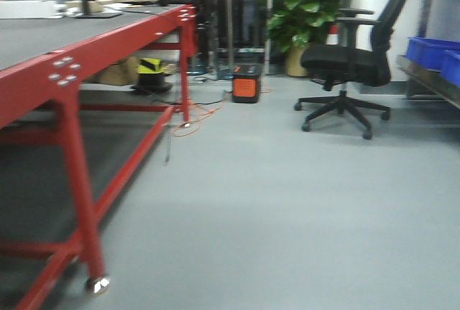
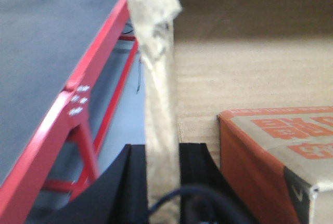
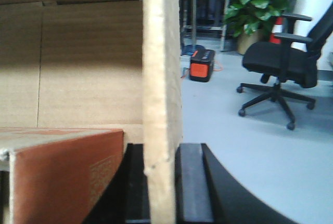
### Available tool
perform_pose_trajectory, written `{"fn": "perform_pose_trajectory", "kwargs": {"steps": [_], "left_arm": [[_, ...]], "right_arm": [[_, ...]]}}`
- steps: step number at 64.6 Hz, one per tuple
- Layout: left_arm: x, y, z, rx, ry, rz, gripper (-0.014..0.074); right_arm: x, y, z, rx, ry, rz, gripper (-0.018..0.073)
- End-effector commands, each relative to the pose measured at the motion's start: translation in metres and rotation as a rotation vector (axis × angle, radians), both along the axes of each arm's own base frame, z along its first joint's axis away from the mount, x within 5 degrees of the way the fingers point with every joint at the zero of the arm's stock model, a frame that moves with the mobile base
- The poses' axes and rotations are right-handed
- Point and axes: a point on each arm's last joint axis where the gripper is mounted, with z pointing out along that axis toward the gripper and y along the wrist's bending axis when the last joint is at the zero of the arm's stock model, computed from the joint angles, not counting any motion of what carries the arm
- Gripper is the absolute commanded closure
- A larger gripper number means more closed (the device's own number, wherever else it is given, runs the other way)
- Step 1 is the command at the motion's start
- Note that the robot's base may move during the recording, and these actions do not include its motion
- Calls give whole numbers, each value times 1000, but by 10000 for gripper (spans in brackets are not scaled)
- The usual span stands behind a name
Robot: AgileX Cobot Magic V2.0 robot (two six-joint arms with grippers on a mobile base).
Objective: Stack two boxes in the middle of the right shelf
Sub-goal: 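Drive the base to the steel shelf holding the boxes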
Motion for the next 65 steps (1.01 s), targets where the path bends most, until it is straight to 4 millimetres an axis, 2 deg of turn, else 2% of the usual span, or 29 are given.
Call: {"fn": "perform_pose_trajectory", "kwargs": {"steps": [1,65], "left_arm": [[-4,8,8,28,-38,38,708],[-4,9,8,33,-41,42,708]], "right_arm": [[-8,-1,20,15,-129,30,713],[-8,-1,21,17,-146,38,713]]}}
